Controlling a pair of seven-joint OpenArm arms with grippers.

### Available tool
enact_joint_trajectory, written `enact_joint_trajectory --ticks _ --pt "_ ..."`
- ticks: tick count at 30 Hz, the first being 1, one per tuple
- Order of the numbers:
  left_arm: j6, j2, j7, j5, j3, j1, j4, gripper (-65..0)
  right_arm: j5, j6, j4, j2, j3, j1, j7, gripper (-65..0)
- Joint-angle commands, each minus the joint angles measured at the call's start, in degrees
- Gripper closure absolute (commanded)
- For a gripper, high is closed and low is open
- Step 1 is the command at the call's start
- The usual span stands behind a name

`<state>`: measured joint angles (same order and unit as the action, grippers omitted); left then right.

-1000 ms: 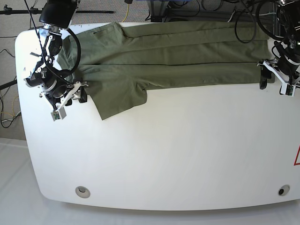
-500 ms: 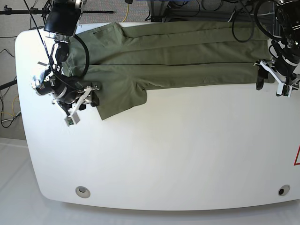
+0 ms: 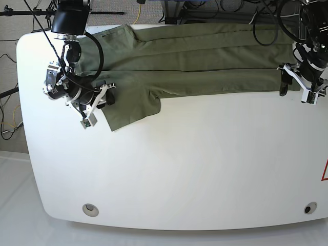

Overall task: Fold the T-shirt properly
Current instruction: 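Move the right gripper along the strip to its nearest end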

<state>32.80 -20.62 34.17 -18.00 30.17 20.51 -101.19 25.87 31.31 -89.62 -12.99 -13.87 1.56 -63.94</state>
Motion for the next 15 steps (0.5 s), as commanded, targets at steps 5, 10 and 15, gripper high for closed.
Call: enact_joint_trajectory --ticks 5,10,15 --pt "-0.55 -1.05 -1.51 -0.94 0.56 -0.52 -0.55 -44.0 0.23 -2.12 -1.87 0.65 -3.33 0.98 0.48 -24.6" --pt "-0.61 -0.99 -1.54 -1.05 0.47 -0.55 -0.26 -44.0 -0.04 -2.29 -0.51 2.26 -5.26 1.76 0.93 -26.0" --pt "-0.53 -0.70 -1.60 -1.00 0.14 -0.31 -0.31 -44.3 -0.35 -1.18 4.66 3.29 -5.09 4.24 4.66 -27.4"
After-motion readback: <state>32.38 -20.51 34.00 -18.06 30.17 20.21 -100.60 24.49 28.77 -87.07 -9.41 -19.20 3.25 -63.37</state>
